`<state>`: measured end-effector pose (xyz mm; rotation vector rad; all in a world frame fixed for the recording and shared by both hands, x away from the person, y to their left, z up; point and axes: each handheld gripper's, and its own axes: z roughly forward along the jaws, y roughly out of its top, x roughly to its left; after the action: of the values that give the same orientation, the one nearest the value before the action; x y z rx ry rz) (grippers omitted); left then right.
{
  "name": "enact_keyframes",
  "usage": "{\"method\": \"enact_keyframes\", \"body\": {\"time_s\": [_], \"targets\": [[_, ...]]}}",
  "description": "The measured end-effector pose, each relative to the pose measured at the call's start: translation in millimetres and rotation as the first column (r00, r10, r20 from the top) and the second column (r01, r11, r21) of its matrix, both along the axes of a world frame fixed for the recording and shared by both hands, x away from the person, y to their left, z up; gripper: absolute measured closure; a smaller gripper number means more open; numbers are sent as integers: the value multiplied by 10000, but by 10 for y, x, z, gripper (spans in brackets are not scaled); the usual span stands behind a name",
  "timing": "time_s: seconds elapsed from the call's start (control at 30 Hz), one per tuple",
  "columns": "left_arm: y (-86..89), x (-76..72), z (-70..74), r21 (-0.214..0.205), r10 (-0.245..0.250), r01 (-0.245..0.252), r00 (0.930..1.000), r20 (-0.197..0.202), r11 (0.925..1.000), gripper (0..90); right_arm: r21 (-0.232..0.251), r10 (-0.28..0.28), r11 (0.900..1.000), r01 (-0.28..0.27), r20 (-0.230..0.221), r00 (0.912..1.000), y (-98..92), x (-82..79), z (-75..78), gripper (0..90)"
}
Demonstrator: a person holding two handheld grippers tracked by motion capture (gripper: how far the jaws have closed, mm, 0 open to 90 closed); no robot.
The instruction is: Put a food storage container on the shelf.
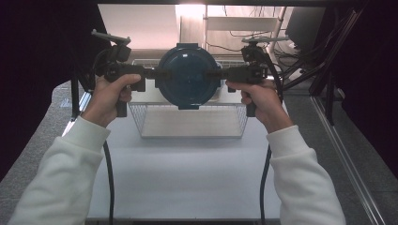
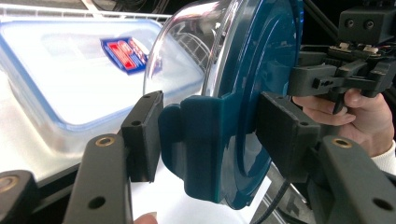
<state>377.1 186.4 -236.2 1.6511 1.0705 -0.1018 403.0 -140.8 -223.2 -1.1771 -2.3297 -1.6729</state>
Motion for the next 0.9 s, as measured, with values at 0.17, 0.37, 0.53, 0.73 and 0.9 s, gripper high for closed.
{"method": "enact_keyframes", "body": {"time_s": [0.17,0.37,0.53,0.73,0.9], "targets": [[44,279,20,-280,-6,-2,9996,-287,9996,425,-84,-86,9999,85,-128,9999,34,245,62,406],[75,534,47,-326,58,-75,9987,-514,9994,425,-41,-141,9999,140,-418,9990,72,524,108,406],[87,712,-43,-358,7,-36,9969,-781,9994,426,-14,-170,9999,170,-759,9970,76,717,41,406],[74,827,-131,-851,175,-264,9944,-1038,9960,445,481,-314,9981,377,-1258,9916,10,883,-91,407],[47,893,-169,-999,377,-532,9878,-1511,9936,430,904,-515,9935,689,-1821,9819,-17,980,-156,401]]}}
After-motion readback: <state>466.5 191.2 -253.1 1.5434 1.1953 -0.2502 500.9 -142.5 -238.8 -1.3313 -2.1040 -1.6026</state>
